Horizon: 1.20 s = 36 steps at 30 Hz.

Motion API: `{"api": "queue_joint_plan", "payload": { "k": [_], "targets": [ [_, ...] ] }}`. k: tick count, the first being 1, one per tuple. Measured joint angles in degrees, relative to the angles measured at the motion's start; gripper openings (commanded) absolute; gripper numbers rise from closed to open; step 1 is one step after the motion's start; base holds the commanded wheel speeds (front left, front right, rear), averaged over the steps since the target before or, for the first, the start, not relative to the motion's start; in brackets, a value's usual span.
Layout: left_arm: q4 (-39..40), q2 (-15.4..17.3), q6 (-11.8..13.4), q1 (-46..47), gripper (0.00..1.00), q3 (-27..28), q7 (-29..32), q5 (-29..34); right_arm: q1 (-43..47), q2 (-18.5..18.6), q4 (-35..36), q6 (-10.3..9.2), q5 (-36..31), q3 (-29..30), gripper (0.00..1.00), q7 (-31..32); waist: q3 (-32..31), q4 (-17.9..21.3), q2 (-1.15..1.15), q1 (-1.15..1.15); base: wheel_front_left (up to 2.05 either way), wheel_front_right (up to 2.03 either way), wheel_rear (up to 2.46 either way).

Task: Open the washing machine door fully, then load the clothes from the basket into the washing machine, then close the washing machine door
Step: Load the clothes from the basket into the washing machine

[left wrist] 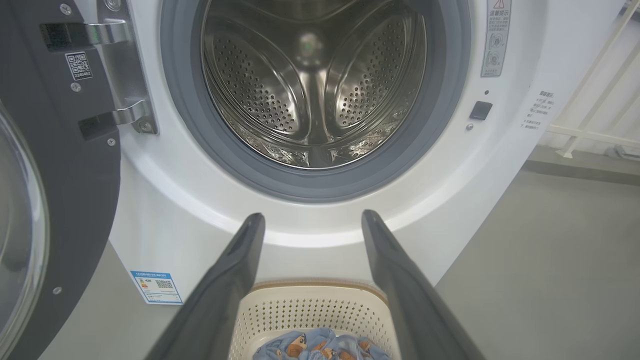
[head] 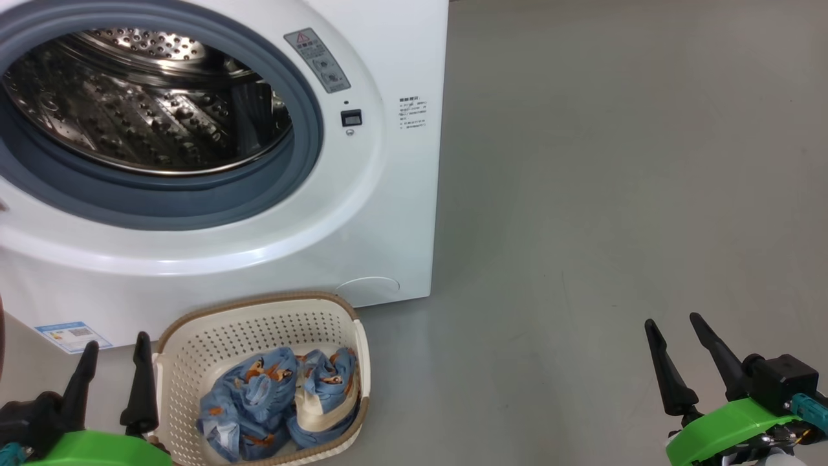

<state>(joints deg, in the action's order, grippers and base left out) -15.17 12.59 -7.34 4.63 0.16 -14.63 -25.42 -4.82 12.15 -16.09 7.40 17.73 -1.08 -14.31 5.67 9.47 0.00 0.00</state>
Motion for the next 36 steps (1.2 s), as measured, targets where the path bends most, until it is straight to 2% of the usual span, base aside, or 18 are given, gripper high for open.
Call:
{"api": "queue_joint_plan", "payload": {
  "k": [11, 22, 36],
  "targets": [
    [-1.4, -1.3, 0.0, 0.0, 1.00, -0.5, 0.0, -0.1, -0.1, -0.1, 0.3, 0.00, 0.0, -0.2, 1.00, 0.0, 0.9, -0.2, 0.00, 0.00, 0.00, 0.00, 0.00],
    [-7.9, -1.6, 0.0, 0.7, 1.00, -4.3, 0.0, -0.6, -2.5, -1.4, 1.2, 0.00, 0.0, -0.5, 1.00, 0.0, 4.7, -0.1, 0.00, 0.00, 0.00, 0.00, 0.00],
    [-19.9, 0.6, 0.0, 12.1, 1.00, -11.2, 0.0, -2.2, -8.7, -3.8, 3.0, 0.00, -0.8, -0.6, 1.00, 0.0, 14.0, 0.7, 0.00, 0.00, 0.00, 0.00, 0.00]
  ]
}}
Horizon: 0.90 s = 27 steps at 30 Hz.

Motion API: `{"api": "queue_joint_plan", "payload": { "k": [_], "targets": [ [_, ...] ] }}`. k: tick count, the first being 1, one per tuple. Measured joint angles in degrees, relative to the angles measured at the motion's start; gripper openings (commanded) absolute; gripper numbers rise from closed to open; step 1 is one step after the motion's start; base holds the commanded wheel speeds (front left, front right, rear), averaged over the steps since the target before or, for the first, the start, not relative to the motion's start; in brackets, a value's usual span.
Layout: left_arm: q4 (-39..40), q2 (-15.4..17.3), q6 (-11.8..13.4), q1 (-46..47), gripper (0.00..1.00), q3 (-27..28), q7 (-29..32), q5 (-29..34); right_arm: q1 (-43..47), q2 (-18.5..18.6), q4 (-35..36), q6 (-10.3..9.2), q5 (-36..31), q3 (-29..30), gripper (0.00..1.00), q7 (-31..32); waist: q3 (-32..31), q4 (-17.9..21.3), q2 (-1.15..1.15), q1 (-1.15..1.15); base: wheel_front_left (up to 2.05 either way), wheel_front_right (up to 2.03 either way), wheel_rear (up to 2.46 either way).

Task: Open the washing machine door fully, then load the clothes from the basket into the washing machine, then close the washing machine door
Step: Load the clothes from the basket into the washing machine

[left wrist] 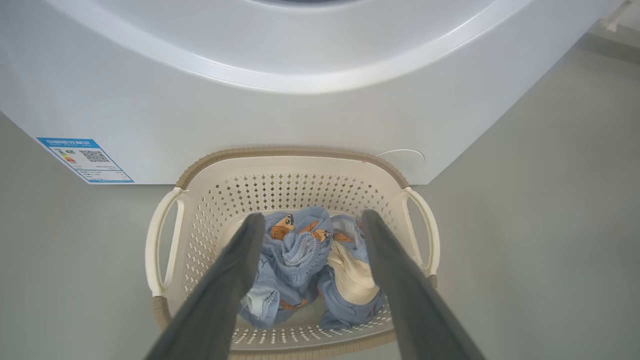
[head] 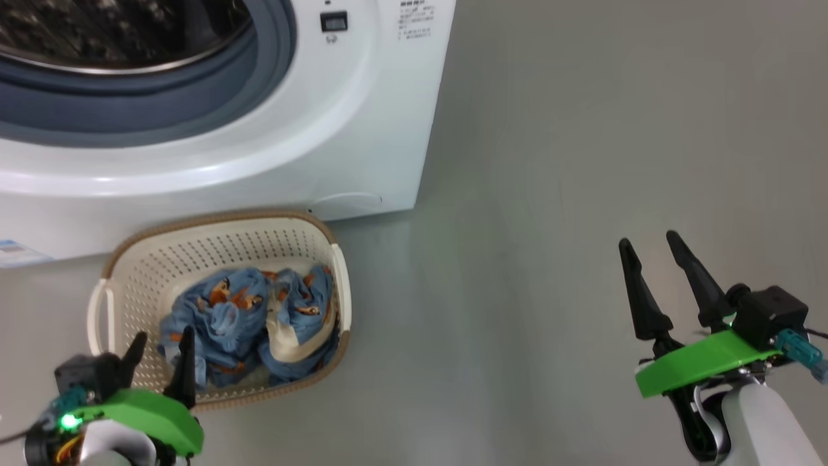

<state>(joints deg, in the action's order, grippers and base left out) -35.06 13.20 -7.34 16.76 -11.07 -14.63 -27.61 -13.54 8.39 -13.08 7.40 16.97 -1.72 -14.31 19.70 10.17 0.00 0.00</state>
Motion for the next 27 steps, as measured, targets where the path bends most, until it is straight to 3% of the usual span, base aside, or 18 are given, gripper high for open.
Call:
{"api": "queue_joint_plan", "payload": {
  "k": [19, 27],
  "targets": [
    [-20.6, 6.1, 0.0, 21.9, 1.00, -16.4, 0.0, -9.6, -9.2, -3.1, 3.0, 0.00, -0.3, -1.4, 1.00, 0.0, 15.3, 2.2, 0.00, 0.00, 0.00, 0.00, 0.00],
    [-25.4, 8.6, 0.0, 28.5, 1.00, -23.8, 1.9, -13.6, -11.5, -4.0, 3.5, 0.00, -0.8, -2.4, 1.00, 0.0, 20.6, 4.0, 0.00, 0.00, 0.00, 0.00, 0.00]
  ]
}}
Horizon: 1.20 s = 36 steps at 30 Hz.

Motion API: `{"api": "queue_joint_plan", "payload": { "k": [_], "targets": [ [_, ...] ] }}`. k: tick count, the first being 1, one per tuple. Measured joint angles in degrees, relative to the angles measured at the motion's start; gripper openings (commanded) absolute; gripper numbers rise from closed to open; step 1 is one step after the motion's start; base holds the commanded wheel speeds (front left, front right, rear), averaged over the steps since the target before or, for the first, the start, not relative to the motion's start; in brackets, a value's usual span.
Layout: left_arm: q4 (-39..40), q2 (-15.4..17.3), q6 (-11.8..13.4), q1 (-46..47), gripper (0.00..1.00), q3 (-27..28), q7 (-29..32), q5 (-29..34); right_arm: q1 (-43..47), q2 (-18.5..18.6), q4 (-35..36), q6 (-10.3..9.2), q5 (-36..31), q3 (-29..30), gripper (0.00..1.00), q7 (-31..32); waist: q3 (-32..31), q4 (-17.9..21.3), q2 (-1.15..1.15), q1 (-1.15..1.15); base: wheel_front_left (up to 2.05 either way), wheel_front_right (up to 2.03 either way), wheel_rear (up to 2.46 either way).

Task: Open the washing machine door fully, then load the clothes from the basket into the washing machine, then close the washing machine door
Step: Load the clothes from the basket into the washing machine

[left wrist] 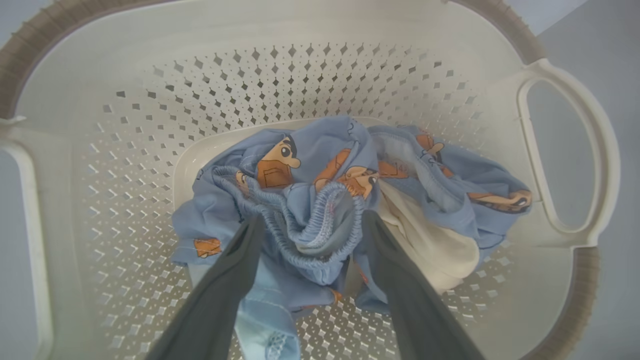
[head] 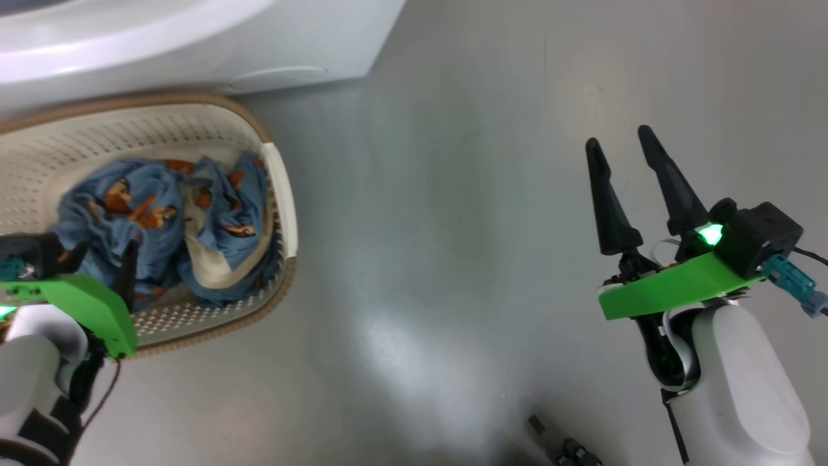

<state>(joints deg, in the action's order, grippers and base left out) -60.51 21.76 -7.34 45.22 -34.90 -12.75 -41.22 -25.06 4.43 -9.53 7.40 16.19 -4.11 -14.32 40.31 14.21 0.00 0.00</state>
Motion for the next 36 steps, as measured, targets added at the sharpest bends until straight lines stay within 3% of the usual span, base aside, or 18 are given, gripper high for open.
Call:
{"api": "queue_joint_plan", "payload": {
  "k": [21, 22, 23, 25, 36],
  "targets": [
    [-3.0, 3.0, 0.0, 7.2, 1.00, -13.8, 3.3, -8.2, -3.5, -0.9, 0.7, 0.00, 0.0, -3.1, 1.00, -0.4, 6.1, 3.4, 0.00, 0.00, 0.00, 0.00, 0.00],
    [-3.1, 3.1, 0.0, 7.4, 0.84, -14.3, 3.5, -8.7, -3.5, -0.9, 0.7, 0.00, 0.0, -3.3, 1.00, -0.4, 6.2, 3.5, 0.00, 0.00, 0.00, 0.00, 0.00],
    [-3.1, 3.1, 0.0, 7.5, 0.46, -14.9, 3.9, -9.4, -3.5, -0.9, 0.7, 0.00, 0.0, -3.4, 1.00, -0.4, 6.1, 3.5, 0.00, 0.00, 0.00, 0.00, 0.00],
    [-3.1, 3.3, 0.0, 7.7, 0.00, -16.0, 4.2, -10.3, -3.5, -1.0, 0.7, 0.00, 0.0, -3.7, 1.00, -0.4, 6.1, 3.7, 0.00, 0.00, 0.00, 0.00, 0.00],
    [-3.0, 3.5, 0.0, 7.9, 0.00, -19.7, 3.1, -15.7, -3.5, -1.2, 0.6, 0.00, 0.0, -3.3, 1.00, -0.4, 4.9, 3.7, 0.00, 0.00, 0.00, 0.00, 0.00]
  ]
}}
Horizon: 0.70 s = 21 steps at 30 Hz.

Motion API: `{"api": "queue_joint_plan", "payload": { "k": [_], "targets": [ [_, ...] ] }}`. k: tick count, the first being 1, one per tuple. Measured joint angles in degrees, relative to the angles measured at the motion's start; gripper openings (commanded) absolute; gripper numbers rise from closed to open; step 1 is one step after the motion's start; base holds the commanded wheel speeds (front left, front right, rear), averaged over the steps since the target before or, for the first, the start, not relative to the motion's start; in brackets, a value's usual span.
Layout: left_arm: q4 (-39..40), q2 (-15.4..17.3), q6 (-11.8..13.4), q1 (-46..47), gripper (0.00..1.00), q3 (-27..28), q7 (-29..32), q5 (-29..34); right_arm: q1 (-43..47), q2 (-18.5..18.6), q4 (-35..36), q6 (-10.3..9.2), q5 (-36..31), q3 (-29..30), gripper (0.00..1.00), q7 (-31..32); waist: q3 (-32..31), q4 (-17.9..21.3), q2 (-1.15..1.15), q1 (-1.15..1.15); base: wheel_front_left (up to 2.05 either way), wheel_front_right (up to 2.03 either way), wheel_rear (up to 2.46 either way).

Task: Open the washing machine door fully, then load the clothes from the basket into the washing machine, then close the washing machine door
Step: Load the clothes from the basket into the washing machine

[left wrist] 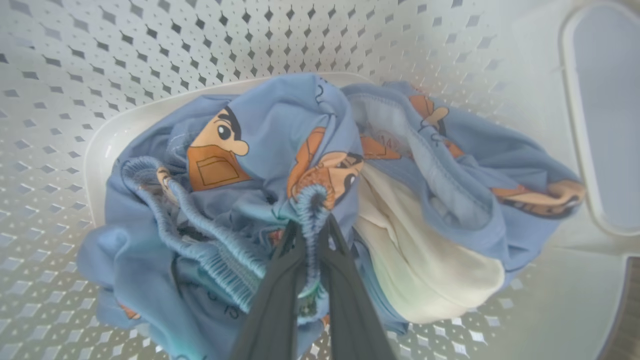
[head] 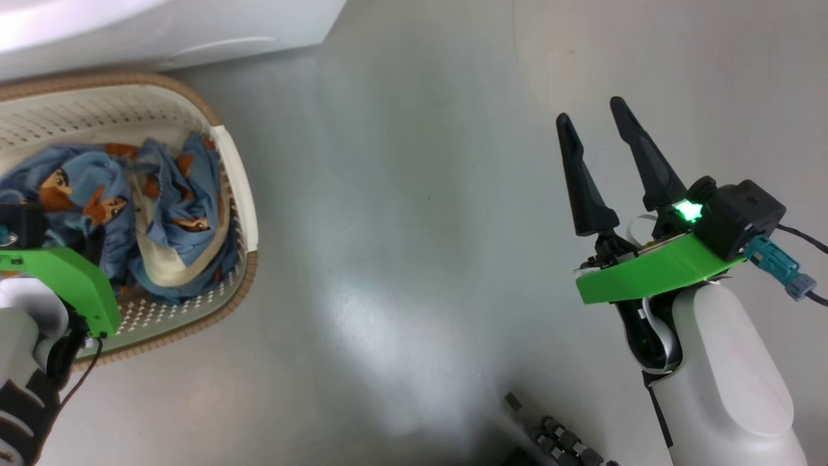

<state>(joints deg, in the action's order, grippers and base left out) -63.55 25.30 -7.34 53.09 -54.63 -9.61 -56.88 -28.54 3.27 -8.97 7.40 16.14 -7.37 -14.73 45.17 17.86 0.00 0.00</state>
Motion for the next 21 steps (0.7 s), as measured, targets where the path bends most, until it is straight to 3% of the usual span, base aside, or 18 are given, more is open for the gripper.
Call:
{"api": "queue_joint_plan", "payload": {
  "k": [12, 21],
  "targets": [
    [0.8, -0.5, 0.0, -1.8, 0.00, 1.8, -4.6, -5.9, 2.0, 0.2, -1.1, 0.00, 0.0, 1.5, 1.00, 0.0, -5.8, -1.9, 0.00, 0.00, 0.00, 0.00, 0.00],
    [7.7, -0.5, 0.0, -7.0, 0.00, 13.0, -4.6, 0.5, 5.2, 1.3, -1.9, 0.00, 0.0, 2.6, 1.00, 0.0, -11.9, -3.7, 0.00, 0.00, 0.00, 0.00, 0.00]
  ]
}}
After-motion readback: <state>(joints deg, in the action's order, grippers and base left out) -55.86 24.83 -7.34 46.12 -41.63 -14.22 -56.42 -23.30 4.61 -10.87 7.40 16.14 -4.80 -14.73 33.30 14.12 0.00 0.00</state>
